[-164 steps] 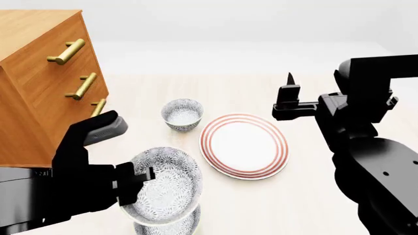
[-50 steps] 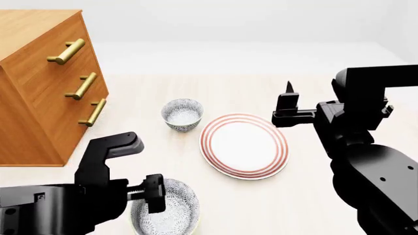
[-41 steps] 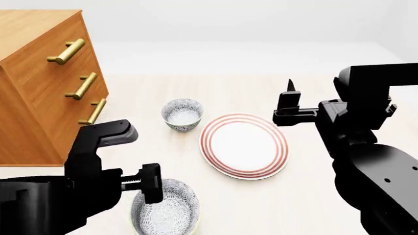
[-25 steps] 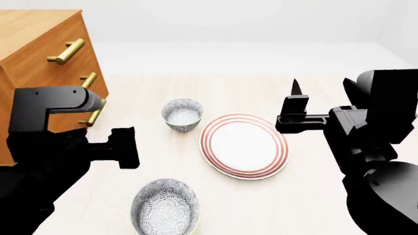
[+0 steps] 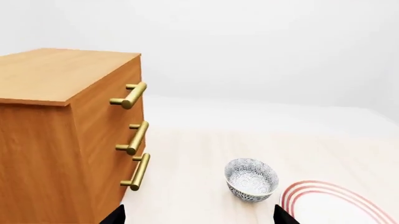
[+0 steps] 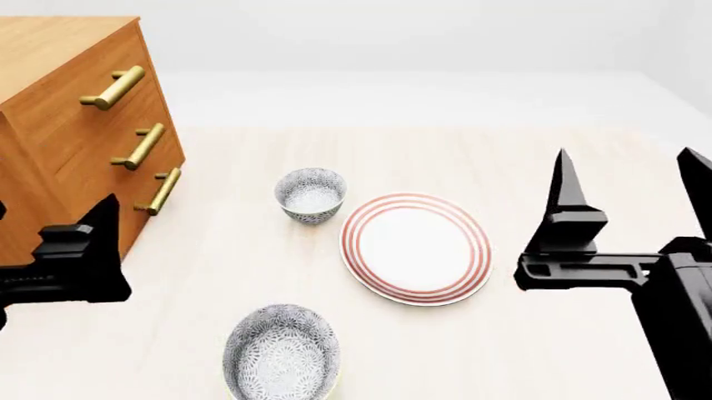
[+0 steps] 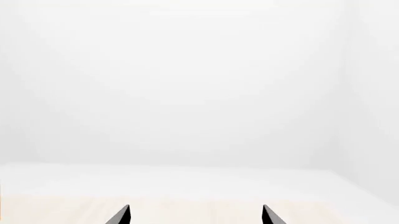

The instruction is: Stack the bowl in the middle on the bowl at the back.

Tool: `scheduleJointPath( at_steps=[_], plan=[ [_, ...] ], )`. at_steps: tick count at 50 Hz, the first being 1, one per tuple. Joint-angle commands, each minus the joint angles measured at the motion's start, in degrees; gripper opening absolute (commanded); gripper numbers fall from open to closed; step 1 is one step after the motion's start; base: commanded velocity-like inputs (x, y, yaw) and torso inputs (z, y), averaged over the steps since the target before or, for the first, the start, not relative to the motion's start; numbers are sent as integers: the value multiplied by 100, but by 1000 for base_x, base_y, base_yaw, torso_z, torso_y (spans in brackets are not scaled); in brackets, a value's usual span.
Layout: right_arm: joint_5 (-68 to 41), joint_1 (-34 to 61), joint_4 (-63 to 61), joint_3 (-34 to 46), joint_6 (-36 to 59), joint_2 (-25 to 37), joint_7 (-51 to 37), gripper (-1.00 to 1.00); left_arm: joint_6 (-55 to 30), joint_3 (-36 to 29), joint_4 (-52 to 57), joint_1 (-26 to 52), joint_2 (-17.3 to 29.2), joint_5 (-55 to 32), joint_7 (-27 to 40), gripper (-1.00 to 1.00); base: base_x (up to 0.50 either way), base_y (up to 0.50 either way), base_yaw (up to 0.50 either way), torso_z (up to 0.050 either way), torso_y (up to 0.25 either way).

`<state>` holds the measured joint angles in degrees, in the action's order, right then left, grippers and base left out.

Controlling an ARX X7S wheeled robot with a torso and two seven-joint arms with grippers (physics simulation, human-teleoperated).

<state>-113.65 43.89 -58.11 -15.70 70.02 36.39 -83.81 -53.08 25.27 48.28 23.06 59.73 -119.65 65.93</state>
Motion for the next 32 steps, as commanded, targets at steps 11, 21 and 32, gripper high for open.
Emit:
scheduleJointPath(
  at_steps=[11, 21, 32],
  plan=[
    [-2159, -328, -189, -1916, -170, 1032, -618, 100, -404, 2362, 371, -1120, -17, -944, 109, 100, 0, 0, 0, 0, 0],
    [-2643, -627, -189, -2711, -96, 1245, -618, 100, -491, 2462, 312, -1119, -66, -839, 71, 100, 0, 0, 0, 0, 0],
    [-2985, -887, -189, -3231, 0, 1346, -618, 100, -639, 2656, 356, -1148, -123, -799, 17, 100, 0, 0, 0, 0, 0]
  ],
)
